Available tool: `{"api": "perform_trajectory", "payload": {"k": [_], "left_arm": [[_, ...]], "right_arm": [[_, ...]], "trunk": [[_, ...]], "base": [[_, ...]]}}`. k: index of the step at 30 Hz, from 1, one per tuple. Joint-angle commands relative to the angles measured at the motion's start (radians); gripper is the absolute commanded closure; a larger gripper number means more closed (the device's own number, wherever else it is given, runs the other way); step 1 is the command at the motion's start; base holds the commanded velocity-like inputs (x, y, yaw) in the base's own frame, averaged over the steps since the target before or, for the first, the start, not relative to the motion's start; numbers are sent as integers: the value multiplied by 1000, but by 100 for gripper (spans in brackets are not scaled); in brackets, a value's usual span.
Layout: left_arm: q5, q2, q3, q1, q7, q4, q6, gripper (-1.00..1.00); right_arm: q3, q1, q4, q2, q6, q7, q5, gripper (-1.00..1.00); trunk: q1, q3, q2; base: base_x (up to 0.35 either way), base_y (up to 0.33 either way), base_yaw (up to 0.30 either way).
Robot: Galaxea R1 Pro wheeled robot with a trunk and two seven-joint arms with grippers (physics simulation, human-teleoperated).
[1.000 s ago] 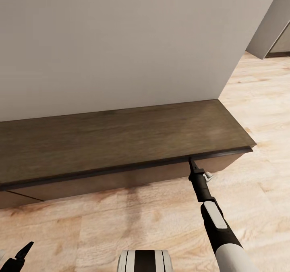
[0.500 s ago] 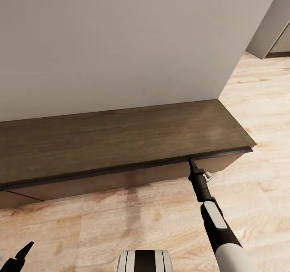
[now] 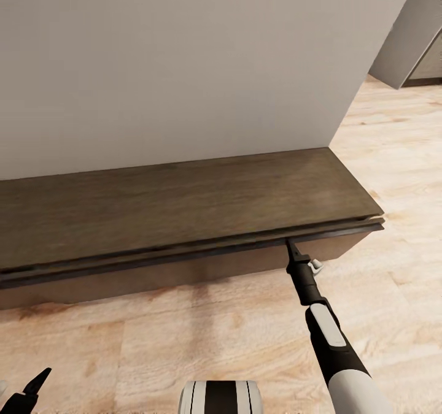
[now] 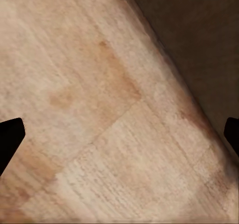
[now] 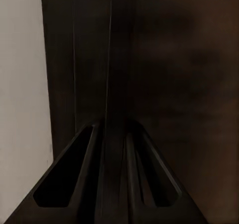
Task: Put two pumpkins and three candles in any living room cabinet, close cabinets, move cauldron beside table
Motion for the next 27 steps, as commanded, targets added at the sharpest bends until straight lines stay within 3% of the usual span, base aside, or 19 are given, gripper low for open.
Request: {"api": "perform_trajectory", "payload": {"k": [1,9,22,27], "left_arm": [[0,0,0,0,1,0,0,-100],[0,0,0,0,1,0,0,-100],[0,1,0,0,1,0,0,-100],[0,1,1,0,1,0,0,-100]], "right_arm": [[34,0,36,0,0,5,13,100],[33,0,36,1,-1,5,13,100],[33,0,36,0,-1,5,13,100],[33,0,36,1,-1,5,13,100]], "trunk": [[0,0,0],[0,0,0],[0,0,0],[0,0,0]], "base": [[-62,-15,0],[-51,-7,0],[-283,-80,0],[-105,-29,0]]}}
